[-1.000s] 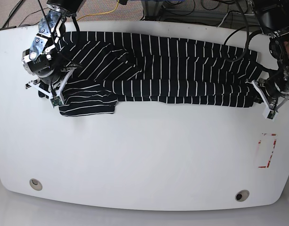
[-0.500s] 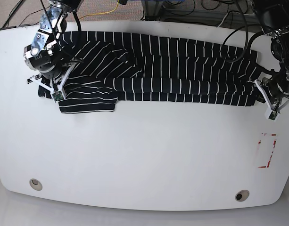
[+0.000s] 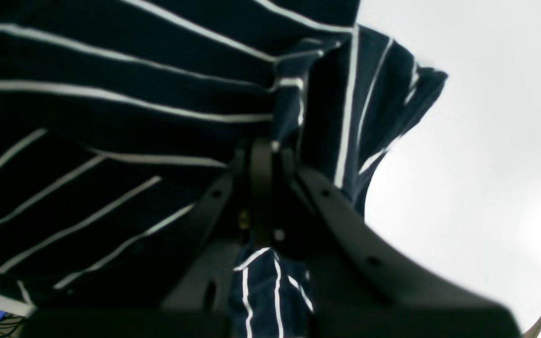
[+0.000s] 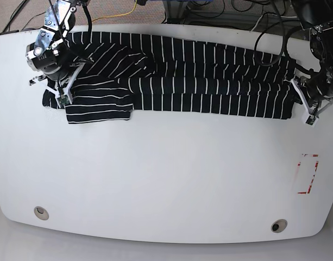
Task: Layout the t-shirt on the table in an organized manner, then fold the t-shirt properly
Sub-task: 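Lay the folded hem down on the shirt and open both grippers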
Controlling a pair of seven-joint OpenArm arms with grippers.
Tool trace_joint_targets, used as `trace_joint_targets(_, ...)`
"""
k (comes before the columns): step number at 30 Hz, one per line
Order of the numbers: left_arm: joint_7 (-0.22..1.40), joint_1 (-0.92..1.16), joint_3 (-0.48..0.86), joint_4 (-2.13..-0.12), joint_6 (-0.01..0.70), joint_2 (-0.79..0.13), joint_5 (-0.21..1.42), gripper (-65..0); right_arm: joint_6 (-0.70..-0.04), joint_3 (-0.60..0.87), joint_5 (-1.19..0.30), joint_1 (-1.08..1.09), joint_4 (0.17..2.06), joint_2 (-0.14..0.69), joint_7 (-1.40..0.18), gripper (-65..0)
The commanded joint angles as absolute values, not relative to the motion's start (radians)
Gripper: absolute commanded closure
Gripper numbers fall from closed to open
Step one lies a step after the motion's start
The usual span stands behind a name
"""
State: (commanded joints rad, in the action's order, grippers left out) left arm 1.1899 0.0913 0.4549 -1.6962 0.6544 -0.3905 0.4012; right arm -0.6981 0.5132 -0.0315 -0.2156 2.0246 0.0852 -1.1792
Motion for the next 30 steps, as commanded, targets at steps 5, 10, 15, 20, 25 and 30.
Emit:
trace_joint_targets(5,1.19,0.096,0.452,-1.693,0.654,-0.39,0.4,-0.6,-0.698,0.513,-0.027,-0.228,2.025,0.085,-1.178,-2.1)
trace_joint_targets(10,1.19,0.097,0.45,-1.693,0.654,-0.392,0.398,-7.5,-0.698,0.513,-0.025,-0.242,2.023,0.085,-1.176,-21.6)
trace_joint_targets(15,1.19,0.102,0.45,-1.698,0.65,-0.392,0.398,-26.7,-0.698,0.513,-0.025,-0.249,2.023,0.085,-1.176,-47.2)
trace_joint_targets(20,1.19,0.104,0.45,-1.701,0.647,-0.392,0.398,-35.4,-0.698,0.521,-0.031,-0.249,2.025,0.088,-1.173,-63.6)
trace_joint_targets(25,1.193,0.09,0.45,-1.781,0.647,-0.392,0.403,-35.0,-0.698,0.559,-0.044,-0.208,2.026,0.085,-1.155,-64.2)
trace_joint_targets(30,1.242,0.048,0.45,-1.831,0.653,-0.378,0.407,-35.0,-0.698,0.556,-0.142,-0.171,2.025,0.084,-1.118,-64.2)
